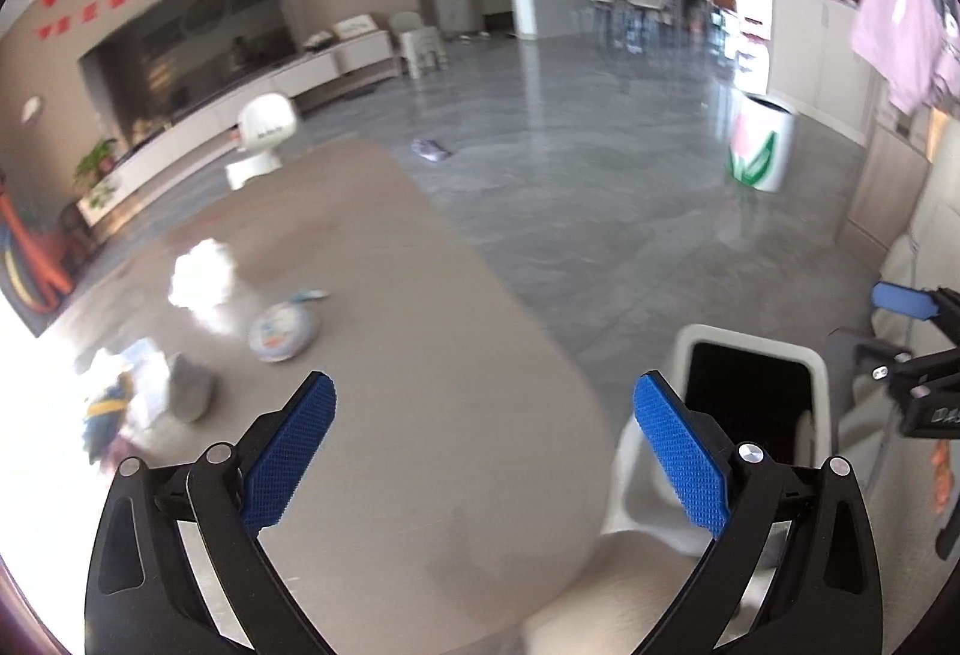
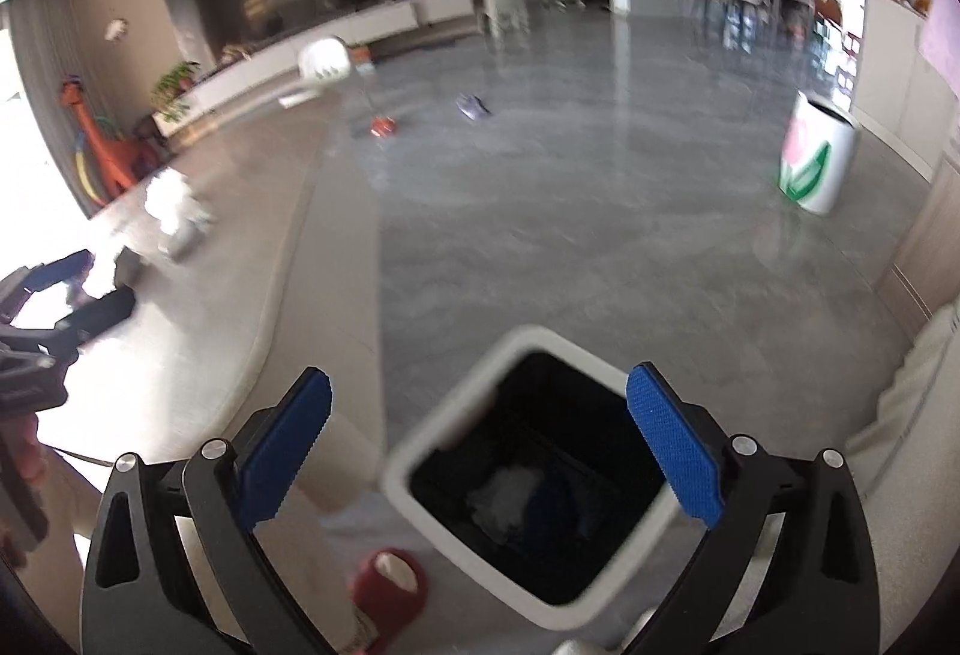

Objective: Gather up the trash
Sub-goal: 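Return both tools to the table toward the blue-yellow bag, then grasp the blue-yellow bag with the left tool while the right grasps the grey sock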

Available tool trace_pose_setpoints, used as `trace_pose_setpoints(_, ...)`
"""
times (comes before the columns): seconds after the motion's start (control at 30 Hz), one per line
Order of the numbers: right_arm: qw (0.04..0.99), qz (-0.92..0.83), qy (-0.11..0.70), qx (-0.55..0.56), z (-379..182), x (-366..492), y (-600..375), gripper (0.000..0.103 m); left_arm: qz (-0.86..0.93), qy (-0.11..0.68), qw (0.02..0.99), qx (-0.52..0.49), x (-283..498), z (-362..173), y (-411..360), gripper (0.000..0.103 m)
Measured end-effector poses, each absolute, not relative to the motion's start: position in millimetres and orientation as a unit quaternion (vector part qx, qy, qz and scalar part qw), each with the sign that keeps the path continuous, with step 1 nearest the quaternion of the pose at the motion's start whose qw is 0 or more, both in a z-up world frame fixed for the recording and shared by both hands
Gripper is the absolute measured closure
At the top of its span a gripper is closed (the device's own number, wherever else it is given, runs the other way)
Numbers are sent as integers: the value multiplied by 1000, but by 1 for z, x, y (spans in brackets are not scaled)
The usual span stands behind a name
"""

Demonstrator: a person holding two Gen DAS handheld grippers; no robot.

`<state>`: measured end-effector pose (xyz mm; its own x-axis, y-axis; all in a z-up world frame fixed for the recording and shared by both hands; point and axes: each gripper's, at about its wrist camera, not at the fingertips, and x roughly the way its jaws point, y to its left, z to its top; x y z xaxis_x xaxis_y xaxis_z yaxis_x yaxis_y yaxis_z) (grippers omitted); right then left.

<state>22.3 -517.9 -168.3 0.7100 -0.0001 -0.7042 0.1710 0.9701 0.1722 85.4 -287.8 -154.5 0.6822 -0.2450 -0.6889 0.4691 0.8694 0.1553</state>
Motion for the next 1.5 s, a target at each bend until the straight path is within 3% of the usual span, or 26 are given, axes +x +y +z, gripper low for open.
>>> trace_pose_setpoints(0.47,938,89,331,46,-115,91,-386,5,-67,335,929,139,113,-137,-146,5)
trace_pose_setpoints(0.8,935,151,322,-6,-107,143,-287,5,-14,340,933,120,145,-147,-57,5)
trace_pose_setpoints(1.5,917,186,352,-31,-142,223,-204,5,-23,406,913,38,242,-196,-3,6)
